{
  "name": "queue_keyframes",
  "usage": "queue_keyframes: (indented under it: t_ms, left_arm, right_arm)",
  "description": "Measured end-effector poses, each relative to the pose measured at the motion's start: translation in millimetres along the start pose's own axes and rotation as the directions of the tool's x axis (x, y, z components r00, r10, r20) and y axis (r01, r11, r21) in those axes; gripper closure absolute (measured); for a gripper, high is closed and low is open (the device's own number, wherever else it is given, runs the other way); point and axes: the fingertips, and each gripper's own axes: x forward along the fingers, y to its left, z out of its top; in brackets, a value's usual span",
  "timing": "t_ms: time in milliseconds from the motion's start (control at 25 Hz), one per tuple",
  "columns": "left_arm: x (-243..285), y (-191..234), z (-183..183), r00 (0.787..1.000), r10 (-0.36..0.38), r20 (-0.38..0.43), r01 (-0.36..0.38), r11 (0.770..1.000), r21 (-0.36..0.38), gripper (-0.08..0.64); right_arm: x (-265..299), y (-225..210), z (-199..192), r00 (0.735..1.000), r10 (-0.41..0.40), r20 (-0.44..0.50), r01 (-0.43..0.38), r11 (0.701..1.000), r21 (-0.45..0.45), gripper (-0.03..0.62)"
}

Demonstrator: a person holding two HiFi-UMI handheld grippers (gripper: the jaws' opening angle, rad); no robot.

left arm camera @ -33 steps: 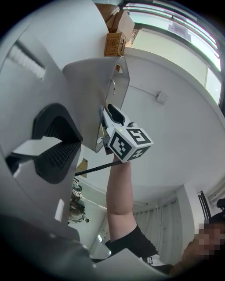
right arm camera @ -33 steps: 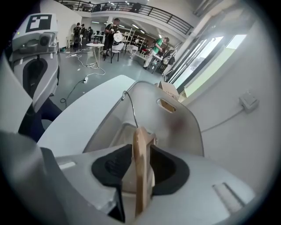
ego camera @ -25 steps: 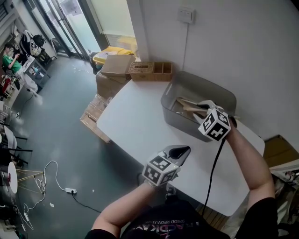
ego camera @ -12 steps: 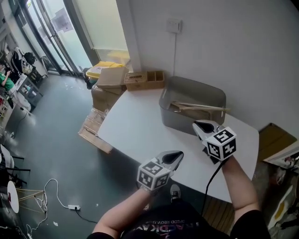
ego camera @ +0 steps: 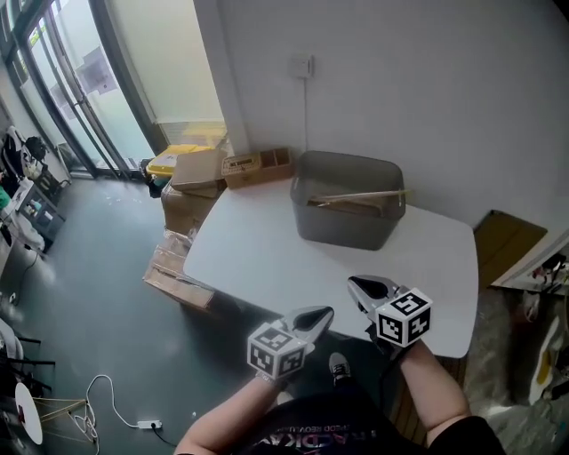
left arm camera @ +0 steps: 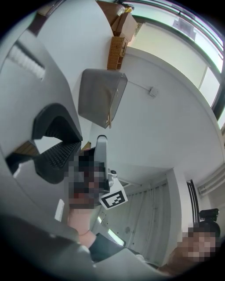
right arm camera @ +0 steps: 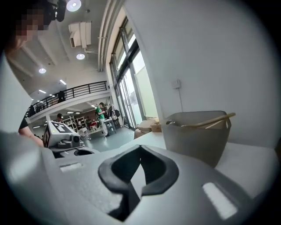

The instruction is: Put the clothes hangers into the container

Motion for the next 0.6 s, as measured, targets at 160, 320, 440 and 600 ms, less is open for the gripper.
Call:
queue_keyframes:
  t_ms: [160,320,440,600]
  left_arm:
    - [-22.9,-20.2,-20.4,0.999,-0.031,-0.014,0.031,1.0,-0.007,0.554]
    - [-40.6,-35.9,-40.9,0.998,-0.058,-0.027,0.058,0.998,-0.017,0.554]
    - [-52.9,-45.5,-53.2,0.996,-0.075,-0.039,0.074,0.997,-0.016,0.554]
    - [-67.9,-53.4,-67.0,0.994,-0.093,-0.053,0.091,0.995,-0.027,0.554]
  right_arm:
    - [-20.3,37.4,-27.8,1.0,-0.009,0.014,0.009,0.999,0.052,0.589]
    - [-37.1,65.4,-52.0,0.999,-0.022,0.029,0.019,0.995,0.103,0.589]
    - [-48.4,82.3,-66.8,0.999,-0.037,0.037,0.032,0.991,0.131,0.589]
    - [-54.3,103.2,-88.1,0.999,-0.043,0.024,0.039,0.987,0.159,0.589]
